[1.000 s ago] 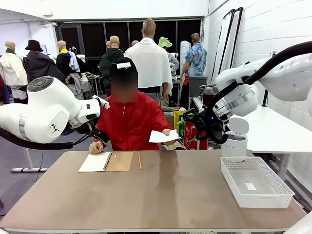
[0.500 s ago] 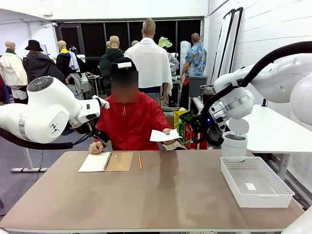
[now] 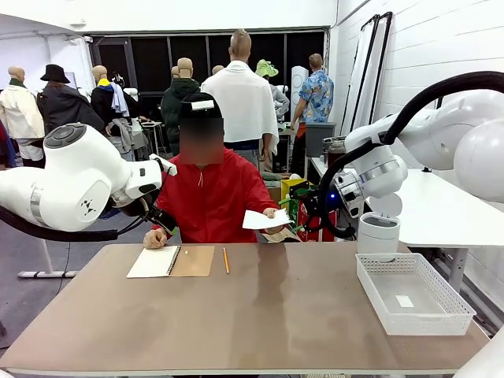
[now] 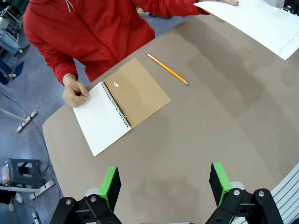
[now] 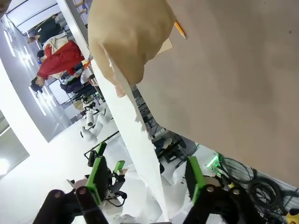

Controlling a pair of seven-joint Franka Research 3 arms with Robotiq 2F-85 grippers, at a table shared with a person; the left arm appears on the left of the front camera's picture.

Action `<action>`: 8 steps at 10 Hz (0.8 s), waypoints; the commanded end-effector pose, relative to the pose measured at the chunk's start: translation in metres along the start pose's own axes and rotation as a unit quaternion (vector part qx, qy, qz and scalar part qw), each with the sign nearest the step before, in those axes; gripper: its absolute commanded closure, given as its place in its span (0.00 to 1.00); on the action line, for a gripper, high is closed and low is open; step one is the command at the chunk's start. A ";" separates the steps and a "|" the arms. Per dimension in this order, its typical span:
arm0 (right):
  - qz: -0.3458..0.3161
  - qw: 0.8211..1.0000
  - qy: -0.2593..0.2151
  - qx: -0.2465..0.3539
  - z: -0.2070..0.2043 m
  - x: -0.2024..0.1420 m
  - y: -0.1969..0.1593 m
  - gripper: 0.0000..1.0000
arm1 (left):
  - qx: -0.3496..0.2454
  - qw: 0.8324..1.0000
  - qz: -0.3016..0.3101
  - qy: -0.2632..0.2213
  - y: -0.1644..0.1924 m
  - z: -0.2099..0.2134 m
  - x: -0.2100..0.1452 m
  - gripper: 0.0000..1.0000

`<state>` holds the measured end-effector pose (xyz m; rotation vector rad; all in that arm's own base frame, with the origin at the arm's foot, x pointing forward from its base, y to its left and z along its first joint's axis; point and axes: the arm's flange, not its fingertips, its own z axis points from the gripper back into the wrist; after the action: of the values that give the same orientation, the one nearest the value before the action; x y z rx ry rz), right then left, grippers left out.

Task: Sort the paper based on its condition.
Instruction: If a person hands you a paper, place it in the Organizing basket , and if it's crumpled, put it in the Trash can.

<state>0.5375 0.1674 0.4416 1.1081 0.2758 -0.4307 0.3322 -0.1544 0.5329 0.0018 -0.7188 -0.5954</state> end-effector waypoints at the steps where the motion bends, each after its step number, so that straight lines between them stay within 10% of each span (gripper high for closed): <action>1: -0.023 1.000 0.008 0.001 -0.001 0.006 0.009 0.29 | 0.001 1.000 -0.001 0.000 0.000 0.000 0.000 0.00; 4: -0.037 0.999 0.010 0.000 -0.002 0.010 0.010 0.49 | 0.001 1.000 -0.001 0.000 0.000 0.000 0.000 0.00; 6: -0.040 0.999 0.008 -0.003 -0.004 0.013 0.010 0.80 | 0.001 1.000 -0.001 0.000 0.000 0.000 0.000 0.00; 8: -0.051 0.999 0.011 -0.013 -0.007 0.017 0.009 0.80 | 0.001 1.000 -0.001 0.000 0.000 0.000 0.000 0.00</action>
<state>0.5465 0.1691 0.4370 1.0987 0.3260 -0.4934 0.3322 -0.1544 0.5328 0.0018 -0.7188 -0.5954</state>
